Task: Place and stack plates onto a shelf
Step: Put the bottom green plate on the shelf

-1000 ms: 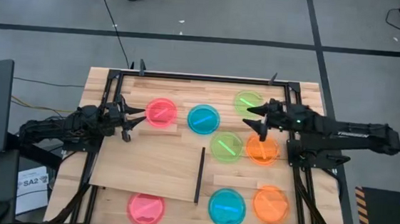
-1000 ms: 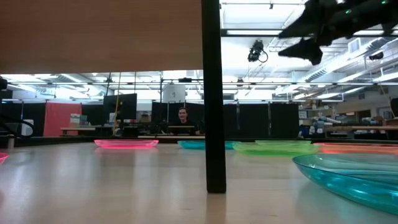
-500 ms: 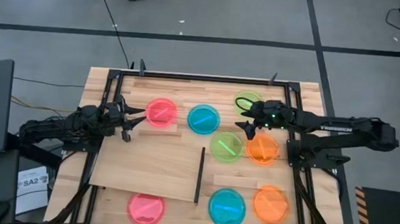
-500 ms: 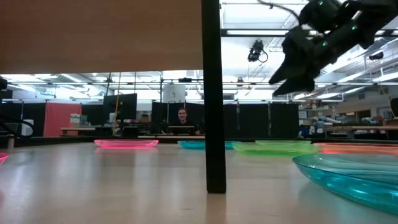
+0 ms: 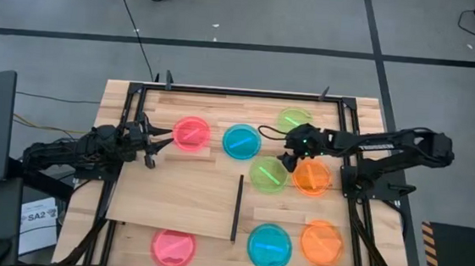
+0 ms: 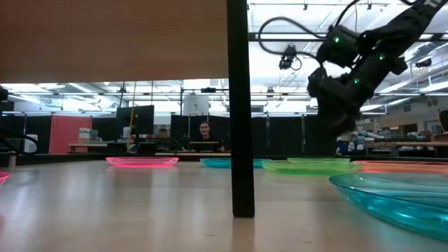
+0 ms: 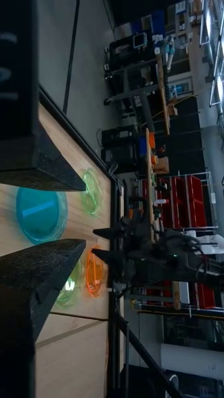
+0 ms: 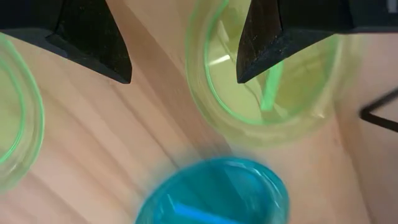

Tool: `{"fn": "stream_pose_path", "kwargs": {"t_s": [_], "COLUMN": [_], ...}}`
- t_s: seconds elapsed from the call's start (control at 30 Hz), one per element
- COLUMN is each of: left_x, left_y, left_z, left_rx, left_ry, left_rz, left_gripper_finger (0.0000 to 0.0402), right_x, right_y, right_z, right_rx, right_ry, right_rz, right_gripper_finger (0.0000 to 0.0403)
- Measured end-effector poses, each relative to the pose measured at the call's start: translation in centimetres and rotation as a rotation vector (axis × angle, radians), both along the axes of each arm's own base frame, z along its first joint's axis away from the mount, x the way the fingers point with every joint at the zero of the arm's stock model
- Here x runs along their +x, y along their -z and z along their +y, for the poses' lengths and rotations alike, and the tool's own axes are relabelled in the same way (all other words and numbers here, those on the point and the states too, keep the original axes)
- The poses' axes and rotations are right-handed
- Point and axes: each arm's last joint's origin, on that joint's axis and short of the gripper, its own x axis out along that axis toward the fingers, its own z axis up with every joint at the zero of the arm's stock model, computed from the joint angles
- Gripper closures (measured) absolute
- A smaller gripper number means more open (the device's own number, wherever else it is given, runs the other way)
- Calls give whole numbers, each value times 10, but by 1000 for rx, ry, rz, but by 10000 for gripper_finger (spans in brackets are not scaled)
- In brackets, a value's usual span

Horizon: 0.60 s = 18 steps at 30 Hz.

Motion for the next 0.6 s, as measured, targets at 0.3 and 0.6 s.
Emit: {"fn": "stream_pose_path", "kwargs": {"t_s": [0.3,0.6], "left_x": [0,0], "left_y": [0,0], "left_z": [0,0], "left_rx": [0,0], "left_ry": [0,0], "left_rz": [0,0], "left_gripper_finger": [260,260], "right_x": [5,10], "right_y": [21,31], "right_z": [-1,-1], "right_rx": [38,68], "right_ry": [-6,-30], "right_rz": [94,115], "right_gripper_finger": [108,111]}}
